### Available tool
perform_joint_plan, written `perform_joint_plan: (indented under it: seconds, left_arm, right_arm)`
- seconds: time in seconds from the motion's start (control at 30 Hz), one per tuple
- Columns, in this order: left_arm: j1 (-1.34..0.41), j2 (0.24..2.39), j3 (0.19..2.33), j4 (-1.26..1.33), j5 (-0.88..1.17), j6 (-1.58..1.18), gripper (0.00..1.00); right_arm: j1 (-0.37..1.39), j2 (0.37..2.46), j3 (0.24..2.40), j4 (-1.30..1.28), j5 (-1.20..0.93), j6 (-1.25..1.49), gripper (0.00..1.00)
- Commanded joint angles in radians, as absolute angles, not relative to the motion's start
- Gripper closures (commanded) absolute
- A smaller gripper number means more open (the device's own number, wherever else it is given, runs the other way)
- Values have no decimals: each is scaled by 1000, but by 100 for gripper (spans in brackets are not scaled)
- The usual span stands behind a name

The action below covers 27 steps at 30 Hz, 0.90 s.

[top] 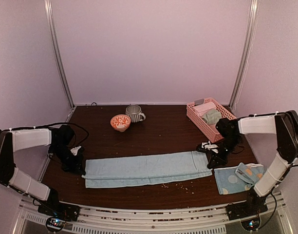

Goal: Roll the towels
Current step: Fold the towel at the center of the board.

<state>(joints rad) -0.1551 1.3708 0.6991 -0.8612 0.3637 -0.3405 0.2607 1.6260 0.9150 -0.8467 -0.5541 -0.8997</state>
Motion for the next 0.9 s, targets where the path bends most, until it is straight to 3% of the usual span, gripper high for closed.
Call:
perform_joint_plan:
  seconds: [0.0, 0.13, 0.3, 0.5, 0.63, 0.73, 0.87]
  left_arm:
    - [-177, 1350, 680, -886, 353, -350, 98]
    - [-178, 1313, 675, -887, 351, -352, 91]
    - [-180, 1245, 679, -897, 390, -339, 80]
    - [-181, 1140, 742, -902, 379, -322, 79]
    - [-180, 1130, 811, -824, 383, -297, 81]
    - [-180, 1109, 825, -717, 418, -319, 87]
    - [-181, 1124, 790, -575, 455, -375, 100]
  right_arm:
    - [269, 1629, 896, -878, -501, -933, 100]
    - [281, 1582, 875, -869, -484, -934, 98]
    - [291, 1477, 827, -862, -450, -918, 85]
    - [291, 1346, 821, -858, -448, -861, 75]
    - [290, 1358, 911, -842, -513, -765, 71]
    - [290, 1386, 981, -832, -587, -672, 64]
    - [299, 1437, 980, -657, -530, -515, 66]
